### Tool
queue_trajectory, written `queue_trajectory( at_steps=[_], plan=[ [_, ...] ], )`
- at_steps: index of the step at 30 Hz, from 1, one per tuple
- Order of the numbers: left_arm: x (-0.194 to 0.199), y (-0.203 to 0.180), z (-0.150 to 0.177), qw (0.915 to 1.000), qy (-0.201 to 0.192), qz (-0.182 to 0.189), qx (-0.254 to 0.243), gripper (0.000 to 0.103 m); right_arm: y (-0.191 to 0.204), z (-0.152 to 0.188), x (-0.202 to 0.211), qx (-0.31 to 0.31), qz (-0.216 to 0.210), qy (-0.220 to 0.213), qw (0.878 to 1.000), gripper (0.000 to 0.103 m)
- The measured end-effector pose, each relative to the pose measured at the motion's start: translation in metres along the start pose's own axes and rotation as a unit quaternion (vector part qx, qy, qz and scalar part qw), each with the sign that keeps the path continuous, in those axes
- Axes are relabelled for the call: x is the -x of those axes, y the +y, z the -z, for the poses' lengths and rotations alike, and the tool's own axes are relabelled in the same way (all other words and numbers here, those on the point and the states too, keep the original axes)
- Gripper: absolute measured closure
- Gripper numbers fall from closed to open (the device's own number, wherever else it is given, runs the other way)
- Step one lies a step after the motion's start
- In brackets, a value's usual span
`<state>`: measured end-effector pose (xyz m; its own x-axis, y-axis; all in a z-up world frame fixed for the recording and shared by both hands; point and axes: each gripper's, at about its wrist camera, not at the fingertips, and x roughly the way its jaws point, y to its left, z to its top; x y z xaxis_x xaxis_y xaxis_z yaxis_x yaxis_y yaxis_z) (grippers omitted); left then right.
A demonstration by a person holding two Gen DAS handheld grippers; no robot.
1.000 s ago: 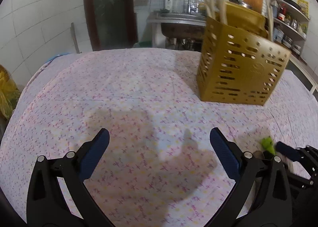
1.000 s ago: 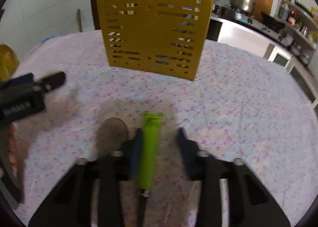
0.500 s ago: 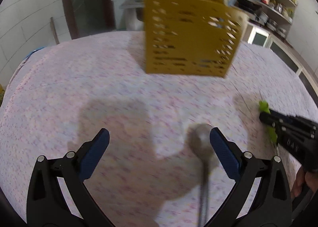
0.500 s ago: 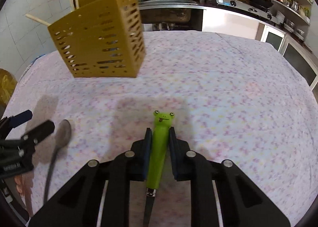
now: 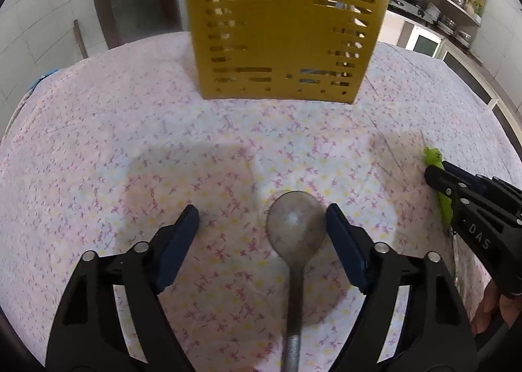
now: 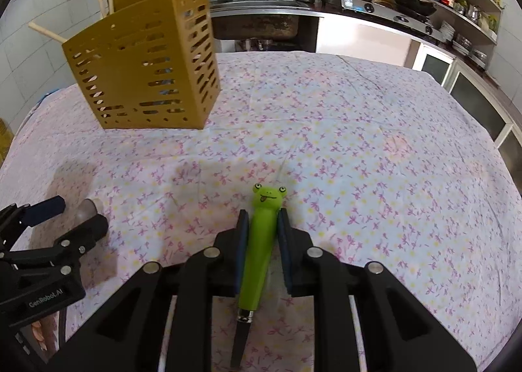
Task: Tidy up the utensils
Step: 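Grasp the green frog-handled fork with the right gripper while the left grasps the metal spoon, then carry the fork and spoon into the yellow holder and open both grippers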
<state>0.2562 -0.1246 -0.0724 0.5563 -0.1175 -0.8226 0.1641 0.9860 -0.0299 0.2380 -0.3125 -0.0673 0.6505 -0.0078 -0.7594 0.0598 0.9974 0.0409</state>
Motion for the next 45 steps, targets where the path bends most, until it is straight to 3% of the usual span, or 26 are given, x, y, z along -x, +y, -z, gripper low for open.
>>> queue_trajectory(
  at_steps=[5, 7, 8, 11, 13, 20, 26, 31, 39, 45],
  plan=[
    [0.000, -0.009, -0.001, 0.9999, -0.001, 0.003, -0.014, 0.052, -0.001, -0.001, -0.003, -0.003, 0.015, 0.002, 1.000, 0.077],
    [0.000, -0.008, -0.004, 0.9999, -0.001, 0.006, -0.013, 0.067, -0.002, -0.002, -0.004, -0.011, 0.016, 0.003, 1.000, 0.077],
    [0.000, -0.004, -0.006, 0.9999, -0.001, 0.009, -0.012, 0.068, -0.002, -0.002, -0.003, -0.015, 0.015, 0.004, 1.000, 0.077],
    [0.001, 0.004, -0.007, 0.9997, -0.003, 0.026, 0.000, 0.068, -0.008, -0.002, -0.004, -0.040, 0.005, 0.006, 0.999, 0.078],
    [0.002, 0.006, -0.007, 0.9997, -0.009, 0.024, 0.002, 0.068, -0.009, -0.002, -0.005, -0.049, 0.003, 0.004, 0.999, 0.086],
    [0.024, 0.028, -0.009, 0.9981, -0.057, 0.018, 0.013, 0.068, -0.003, -0.004, 0.009, -0.061, -0.013, -0.031, 0.998, 0.087],
    [0.058, 0.041, -0.014, 0.9914, -0.130, 0.004, 0.013, 0.068, 0.018, -0.008, 0.039, -0.049, -0.018, -0.104, 0.993, 0.087],
    [0.084, 0.053, -0.019, 0.9826, -0.184, 0.002, 0.021, 0.068, 0.034, -0.006, 0.065, -0.036, -0.015, -0.182, 0.982, 0.087],
    [0.102, 0.065, -0.023, 0.9733, -0.227, -0.004, 0.036, 0.068, 0.051, -0.001, 0.091, -0.019, 0.003, -0.272, 0.962, 0.087],
    [0.107, 0.064, -0.019, 0.9686, -0.246, -0.014, 0.030, 0.068, 0.055, 0.003, 0.103, -0.014, 0.012, -0.312, 0.950, 0.087]
  ],
)
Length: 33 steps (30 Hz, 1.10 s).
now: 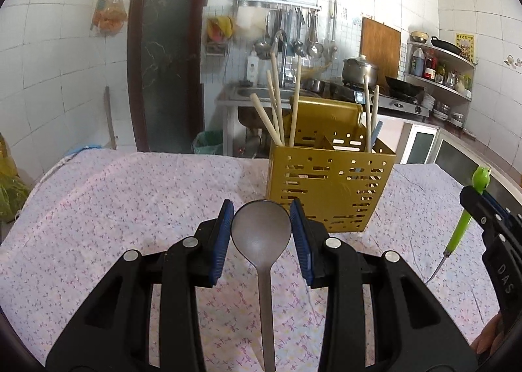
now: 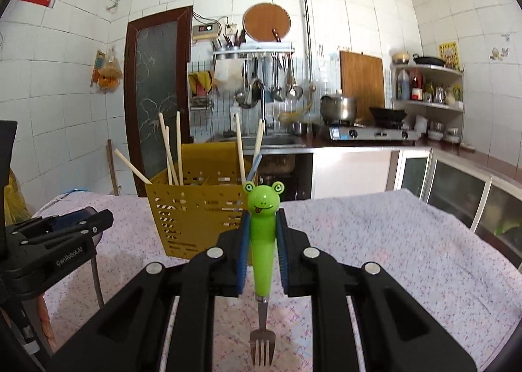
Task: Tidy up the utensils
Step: 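Carry the fork and spoon into the yellow holder and open both grippers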
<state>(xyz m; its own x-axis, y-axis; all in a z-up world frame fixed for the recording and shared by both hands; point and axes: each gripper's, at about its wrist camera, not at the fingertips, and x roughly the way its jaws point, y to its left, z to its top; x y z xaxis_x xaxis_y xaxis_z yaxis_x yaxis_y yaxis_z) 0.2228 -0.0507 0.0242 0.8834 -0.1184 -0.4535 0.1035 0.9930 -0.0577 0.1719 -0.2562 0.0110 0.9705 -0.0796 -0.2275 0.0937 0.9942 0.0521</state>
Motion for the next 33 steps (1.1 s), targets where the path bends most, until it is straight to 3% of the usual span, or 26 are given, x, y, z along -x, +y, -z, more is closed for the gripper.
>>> queue_trajectory(
  at_steps=[9, 33],
  plan=[
    [0.008, -0.003, 0.000, 0.9996, -0.027, 0.000, -0.011, 0.068, -0.003, -0.001, 0.003, -0.008, -0.003, -0.010, 1.000, 0.087],
    [0.019, -0.005, 0.001, 0.9990, -0.041, 0.012, -0.013, 0.068, -0.003, -0.002, 0.011, -0.006, -0.006, -0.017, 1.000, 0.087]
  ],
)
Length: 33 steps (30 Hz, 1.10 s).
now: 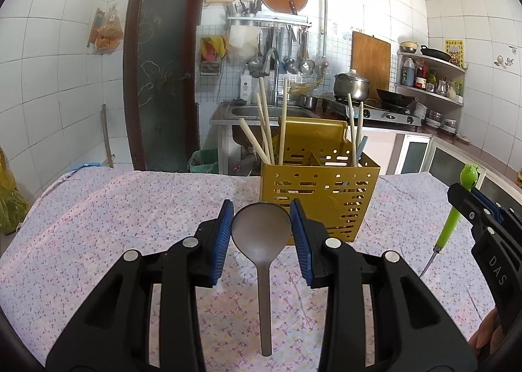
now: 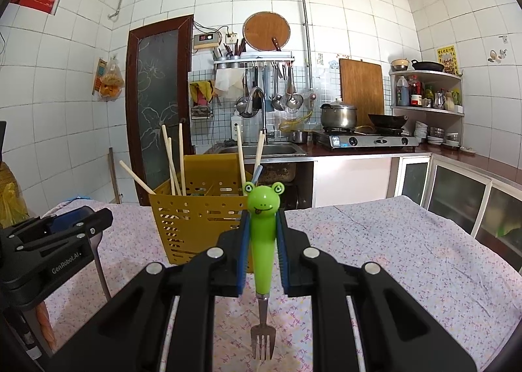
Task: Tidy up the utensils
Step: 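Carry the fork and spoon into the yellow holder and open both grippers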
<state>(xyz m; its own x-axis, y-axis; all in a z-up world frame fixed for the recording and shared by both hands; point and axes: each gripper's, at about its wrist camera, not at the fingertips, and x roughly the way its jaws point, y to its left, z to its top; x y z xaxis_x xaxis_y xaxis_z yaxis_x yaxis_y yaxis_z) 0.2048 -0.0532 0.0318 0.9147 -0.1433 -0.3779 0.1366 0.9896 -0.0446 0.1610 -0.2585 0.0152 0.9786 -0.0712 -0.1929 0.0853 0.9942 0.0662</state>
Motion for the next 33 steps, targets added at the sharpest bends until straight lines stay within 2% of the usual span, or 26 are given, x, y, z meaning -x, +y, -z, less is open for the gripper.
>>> queue_trajectory(
  at_steps=[5, 9, 14, 19, 23, 27, 31, 33],
  plan=[
    [0.003, -0.004, -0.004, 0.9999, 0.003, 0.010, 0.004, 0.068, -0.004, -0.006, 0.002, -0.008, 0.000, -0.007, 1.000, 0.087],
    [0.006, -0.009, -0.021, 0.9998, 0.000, 0.021, 0.001, 0.068, -0.008, -0.021, 0.001, -0.017, 0.002, -0.011, 1.000, 0.087],
    [0.013, -0.009, -0.068, 0.9990, -0.033, 0.031, 0.004, 0.068, -0.011, -0.056, 0.003, -0.010, 0.003, -0.039, 0.999, 0.087],
    [0.010, -0.012, -0.120, 0.9967, -0.074, 0.033, 0.006, 0.068, -0.016, -0.111, -0.006, -0.024, -0.009, -0.071, 0.997, 0.087],
    [-0.005, -0.024, -0.153, 0.9940, -0.105, 0.029, -0.005, 0.068, -0.013, -0.144, -0.032, -0.036, -0.018, -0.084, 0.996, 0.087],
    [-0.029, -0.032, -0.170, 0.9928, -0.116, 0.027, -0.016, 0.068, -0.006, -0.157, -0.061, -0.046, -0.031, -0.088, 0.995, 0.087],
    [-0.062, -0.034, -0.170, 0.9939, -0.106, 0.027, -0.014, 0.068, 0.004, -0.155, -0.093, -0.057, -0.048, -0.081, 0.994, 0.088],
    [-0.084, -0.030, -0.160, 0.9958, -0.087, 0.027, -0.008, 0.068, 0.008, -0.145, -0.110, -0.059, -0.053, -0.067, 0.995, 0.088]
  ],
)
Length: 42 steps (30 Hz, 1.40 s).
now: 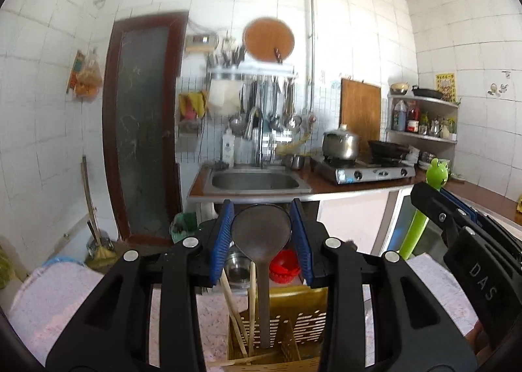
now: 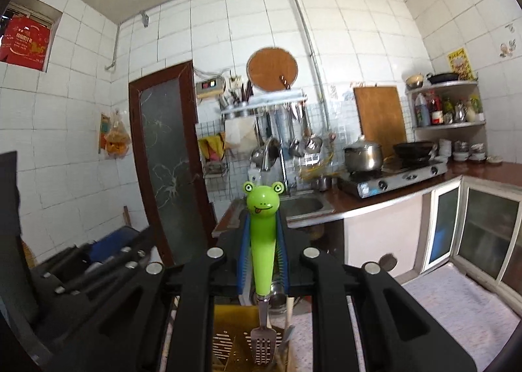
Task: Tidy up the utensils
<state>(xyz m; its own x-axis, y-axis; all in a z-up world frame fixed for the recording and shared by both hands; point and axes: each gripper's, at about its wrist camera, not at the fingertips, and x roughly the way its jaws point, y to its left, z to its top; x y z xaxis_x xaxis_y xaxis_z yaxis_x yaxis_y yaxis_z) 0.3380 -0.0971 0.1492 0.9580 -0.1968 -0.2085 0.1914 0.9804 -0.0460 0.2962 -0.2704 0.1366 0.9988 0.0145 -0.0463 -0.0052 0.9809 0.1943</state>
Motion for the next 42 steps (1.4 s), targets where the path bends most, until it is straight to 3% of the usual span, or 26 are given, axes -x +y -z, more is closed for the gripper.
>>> queue_trajectory(
  at_steps=[6, 11, 12, 13, 15, 17, 19, 21, 22, 27, 36, 38, 42],
  plan=[
    [-0.034, 0.014, 0.042, 0.9990, 0.044, -0.005, 0.010, 0.068, -0.009, 0.042, -0.030, -0.003, 0.002, 0.056, 0.998, 0.087],
    [-0.034, 0.028, 0.049, 0.9967, 0.075, -0.002, 0.030, 0.068, -0.009, 0.060, -0.040, 0.018, 0.009, 0.107, 0.994, 0.086],
    [-0.027, 0.031, 0.047, 0.9966, 0.076, -0.004, 0.032, 0.063, -0.010, 0.061, -0.037, 0.024, 0.014, 0.112, 0.993, 0.080],
    [-0.022, 0.033, 0.046, 0.9965, 0.076, -0.005, 0.034, 0.050, -0.010, 0.060, -0.035, 0.029, 0.017, 0.113, 0.993, 0.075],
    [0.001, 0.039, 0.041, 0.9967, 0.072, -0.007, 0.037, 0.035, -0.011, 0.055, -0.021, 0.036, 0.026, 0.113, 0.993, 0.051],
    [0.022, 0.042, 0.040, 0.9970, 0.070, -0.015, 0.028, 0.031, -0.014, 0.051, -0.006, 0.036, 0.030, 0.114, 0.992, 0.049],
    [0.049, 0.047, 0.043, 0.9970, 0.068, -0.035, 0.011, 0.018, -0.016, 0.049, 0.016, 0.038, 0.033, 0.120, 0.992, 0.043],
    [0.075, 0.050, 0.047, 0.9974, 0.056, -0.044, 0.002, 0.008, -0.018, 0.051, 0.038, 0.040, 0.037, 0.118, 0.992, 0.026],
    [0.092, 0.051, 0.052, 0.9975, 0.051, -0.049, -0.002, 0.005, -0.019, 0.054, 0.052, 0.045, 0.040, 0.116, 0.991, 0.024],
    [0.150, 0.057, 0.088, 0.9968, 0.071, -0.037, 0.008, 0.005, -0.016, 0.082, 0.114, 0.055, 0.040, 0.117, 0.991, 0.005],
    [0.224, 0.078, 0.177, 0.9920, 0.079, -0.055, 0.082, 0.005, -0.002, 0.151, 0.196, 0.079, 0.046, 0.117, 0.989, 0.005],
    [0.233, 0.077, 0.188, 0.9923, 0.074, -0.058, 0.079, 0.005, -0.001, 0.159, 0.207, 0.079, 0.045, 0.111, 0.990, 0.005],
    [0.246, 0.062, 0.202, 0.9964, 0.035, -0.075, 0.018, 0.005, 0.004, 0.171, 0.222, 0.094, 0.048, 0.094, 0.990, 0.005]
  ],
)
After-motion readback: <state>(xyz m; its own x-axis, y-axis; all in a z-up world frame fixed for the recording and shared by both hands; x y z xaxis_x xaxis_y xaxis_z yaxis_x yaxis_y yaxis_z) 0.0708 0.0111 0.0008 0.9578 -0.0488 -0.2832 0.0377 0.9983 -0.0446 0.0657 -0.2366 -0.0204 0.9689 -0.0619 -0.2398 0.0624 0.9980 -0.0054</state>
